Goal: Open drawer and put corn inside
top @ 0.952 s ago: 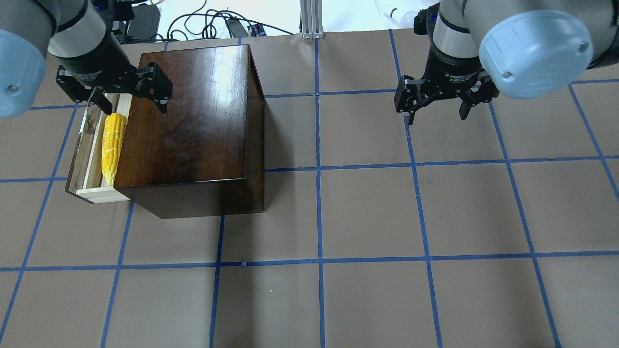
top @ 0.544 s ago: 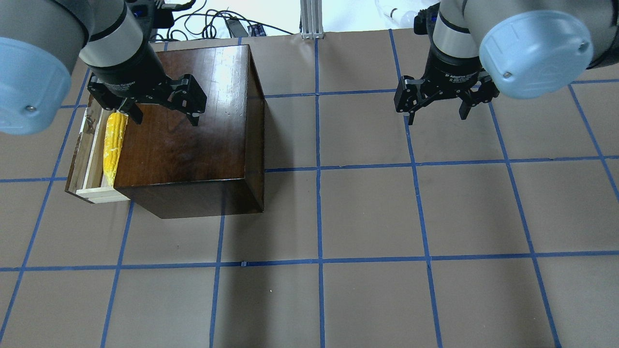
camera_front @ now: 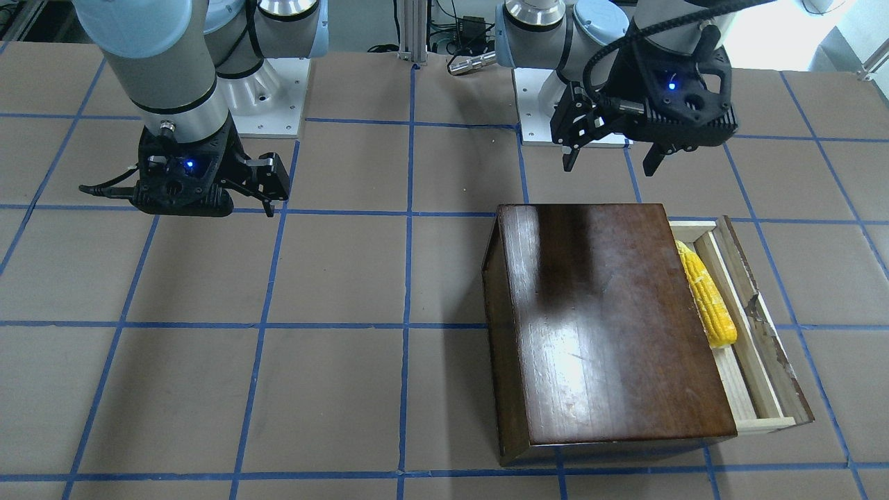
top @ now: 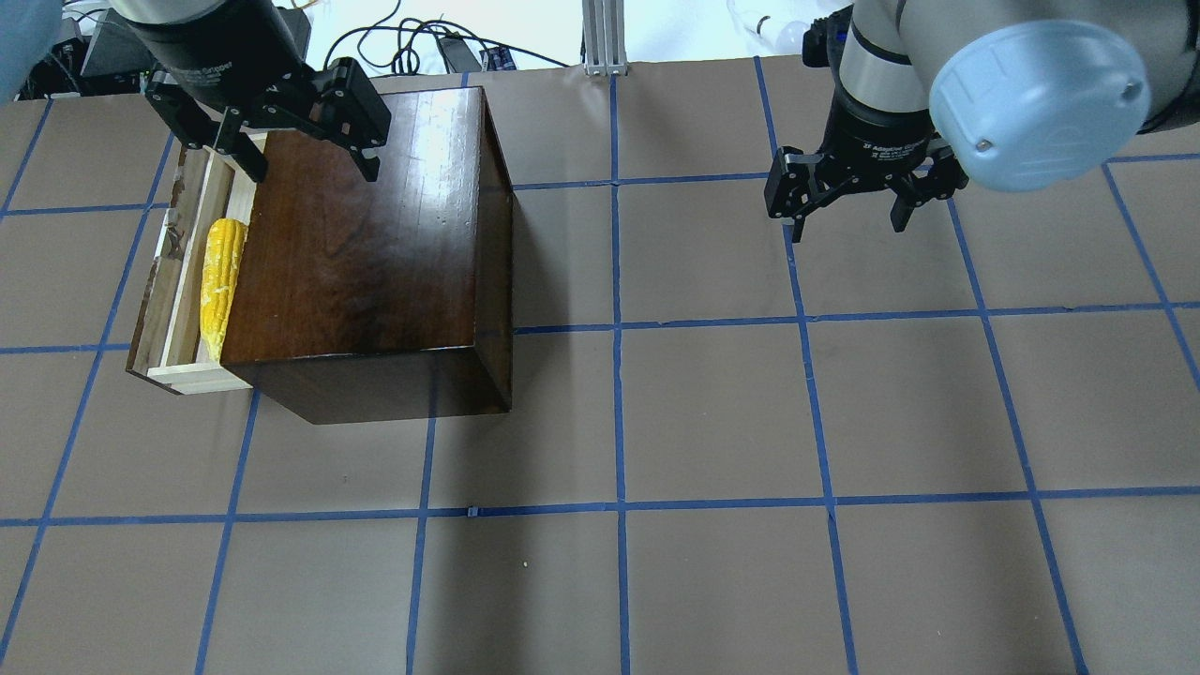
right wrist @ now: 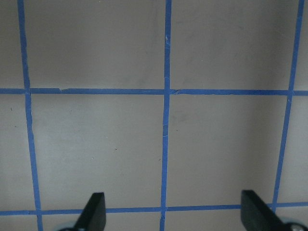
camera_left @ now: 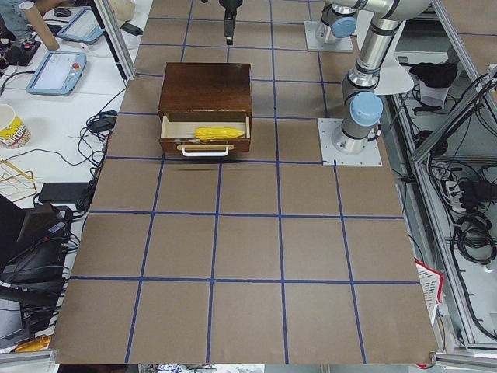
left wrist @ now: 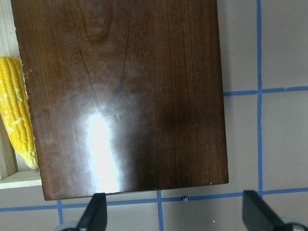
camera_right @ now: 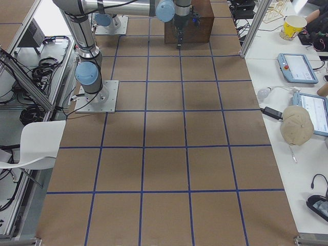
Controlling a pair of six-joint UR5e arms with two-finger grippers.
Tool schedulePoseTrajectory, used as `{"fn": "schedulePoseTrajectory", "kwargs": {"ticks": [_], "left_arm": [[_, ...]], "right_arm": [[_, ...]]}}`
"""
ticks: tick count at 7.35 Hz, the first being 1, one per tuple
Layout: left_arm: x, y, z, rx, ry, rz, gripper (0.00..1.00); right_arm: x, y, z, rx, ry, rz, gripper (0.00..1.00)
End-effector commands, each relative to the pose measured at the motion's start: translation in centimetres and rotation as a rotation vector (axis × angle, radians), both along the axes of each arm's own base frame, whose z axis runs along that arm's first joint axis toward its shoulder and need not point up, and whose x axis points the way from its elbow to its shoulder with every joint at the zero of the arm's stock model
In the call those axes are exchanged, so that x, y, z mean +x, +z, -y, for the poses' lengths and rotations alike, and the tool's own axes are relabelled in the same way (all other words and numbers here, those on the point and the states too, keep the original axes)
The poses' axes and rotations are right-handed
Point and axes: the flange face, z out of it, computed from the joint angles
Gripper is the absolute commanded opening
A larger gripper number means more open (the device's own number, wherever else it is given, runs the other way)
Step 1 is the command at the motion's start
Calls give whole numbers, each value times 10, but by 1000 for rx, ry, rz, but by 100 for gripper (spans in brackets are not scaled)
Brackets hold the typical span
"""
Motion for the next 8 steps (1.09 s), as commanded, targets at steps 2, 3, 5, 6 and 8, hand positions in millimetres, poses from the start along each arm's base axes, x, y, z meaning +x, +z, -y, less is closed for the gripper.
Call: {"fn": "schedulePoseTrajectory", "kwargs": {"ticks": [2, 3, 5, 6, 8], "left_arm": [[38, -38, 6, 79, 67, -6, 100], [34, -33, -1, 63, 60, -16, 100], [37, -29, 2, 53, 65, -16, 100], [35, -34, 7, 48, 58, -10, 100], [35, -29, 8, -1, 35, -6, 100]], "right_arm": [[0, 0, 0, 0, 0, 0, 100], [0, 0, 0, 0, 0, 0, 100], [0, 0, 0, 0, 0, 0, 100], [0, 0, 0, 0, 0, 0, 100], [0, 0, 0, 0, 0, 0, 100]]}}
